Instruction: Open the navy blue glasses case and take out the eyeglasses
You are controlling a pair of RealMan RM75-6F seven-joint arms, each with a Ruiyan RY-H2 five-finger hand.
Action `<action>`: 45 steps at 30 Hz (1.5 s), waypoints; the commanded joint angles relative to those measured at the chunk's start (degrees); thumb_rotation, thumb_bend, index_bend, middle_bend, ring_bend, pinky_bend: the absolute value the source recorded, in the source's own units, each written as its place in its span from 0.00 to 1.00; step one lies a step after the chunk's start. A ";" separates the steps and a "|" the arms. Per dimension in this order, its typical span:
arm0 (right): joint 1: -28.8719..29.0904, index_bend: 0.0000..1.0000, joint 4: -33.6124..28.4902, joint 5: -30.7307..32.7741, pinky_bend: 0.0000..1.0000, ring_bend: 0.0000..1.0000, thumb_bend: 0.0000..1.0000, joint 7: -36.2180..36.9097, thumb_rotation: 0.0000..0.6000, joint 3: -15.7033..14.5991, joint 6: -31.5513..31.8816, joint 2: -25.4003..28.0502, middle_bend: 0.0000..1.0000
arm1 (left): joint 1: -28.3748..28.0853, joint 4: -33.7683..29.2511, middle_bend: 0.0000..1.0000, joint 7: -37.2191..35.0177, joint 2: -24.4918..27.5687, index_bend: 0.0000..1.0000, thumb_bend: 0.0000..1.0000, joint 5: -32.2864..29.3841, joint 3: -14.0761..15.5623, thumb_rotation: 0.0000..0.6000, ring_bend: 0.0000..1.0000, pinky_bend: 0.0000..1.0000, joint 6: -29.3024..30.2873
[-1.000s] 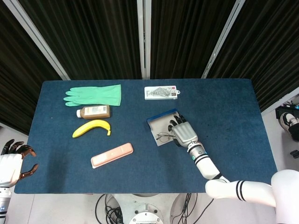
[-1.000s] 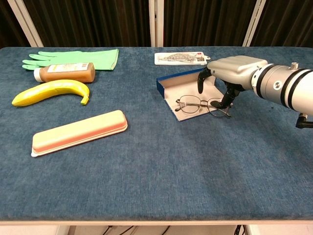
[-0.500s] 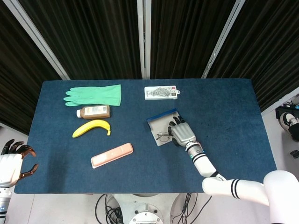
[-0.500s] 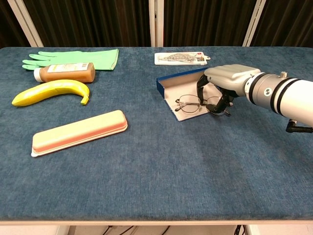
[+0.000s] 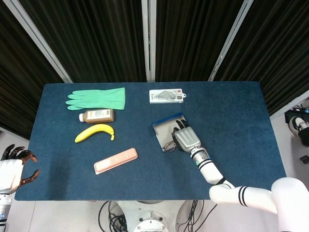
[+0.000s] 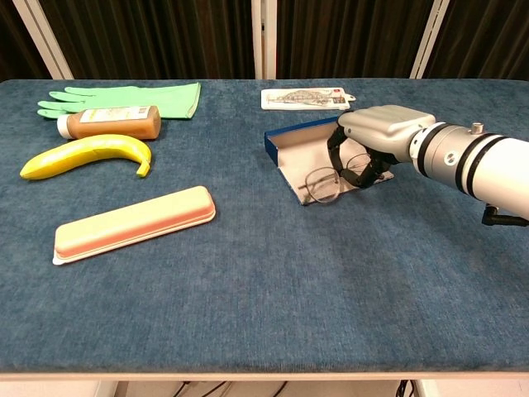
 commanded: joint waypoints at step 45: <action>-35.52 0.00 -19.15 -33.24 0.00 0.00 0.18 17.51 1.00 -16.76 43.03 27.72 0.04 | 0.12 0.12 0.35 2.07 -0.64 0.48 0.25 -0.01 -0.08 1.00 0.17 0.10 0.57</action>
